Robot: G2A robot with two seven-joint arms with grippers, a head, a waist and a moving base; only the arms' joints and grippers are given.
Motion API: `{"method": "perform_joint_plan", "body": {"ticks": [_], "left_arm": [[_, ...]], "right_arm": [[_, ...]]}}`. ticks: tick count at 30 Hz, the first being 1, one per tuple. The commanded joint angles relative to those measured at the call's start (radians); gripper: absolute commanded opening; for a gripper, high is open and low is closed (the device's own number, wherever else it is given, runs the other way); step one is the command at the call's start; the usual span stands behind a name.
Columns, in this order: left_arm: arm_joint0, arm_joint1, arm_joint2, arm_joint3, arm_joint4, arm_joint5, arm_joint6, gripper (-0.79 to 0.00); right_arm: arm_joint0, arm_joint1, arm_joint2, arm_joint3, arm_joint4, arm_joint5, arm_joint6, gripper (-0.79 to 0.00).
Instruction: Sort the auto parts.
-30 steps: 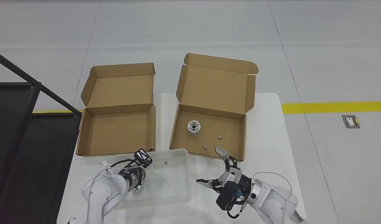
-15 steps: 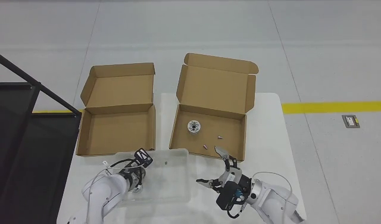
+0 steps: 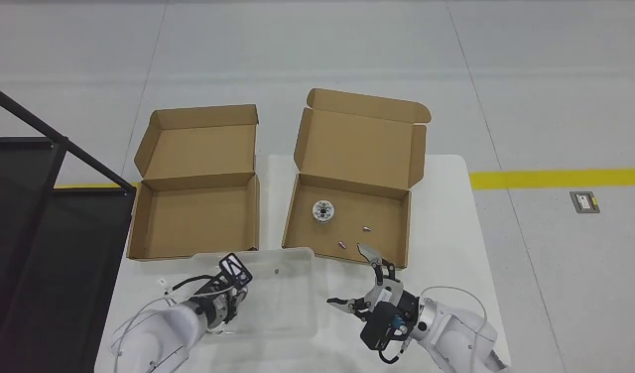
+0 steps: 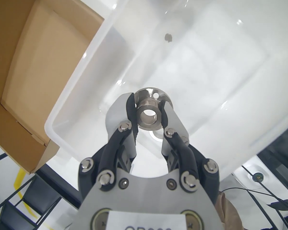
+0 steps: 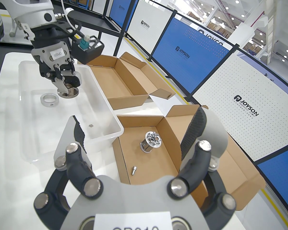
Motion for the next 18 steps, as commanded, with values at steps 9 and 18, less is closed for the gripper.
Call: {"method": "perform_joint_plan", "body": {"ticks": [9, 18], "left_arm": [[0.032, 0.019, -0.165, -0.004, -0.273, -0.145, 0.097, -0.785], [0.032, 0.02, -0.172, -0.001, -0.287, -0.153, 0.102, -0.785]], "right_arm": [[0.0, 0.0, 0.0, 0.0, 0.0, 0.0, 0.0, 0.0], [0.0, 0.0, 0.0, 0.0, 0.0, 0.0, 0.0, 0.0]]}}
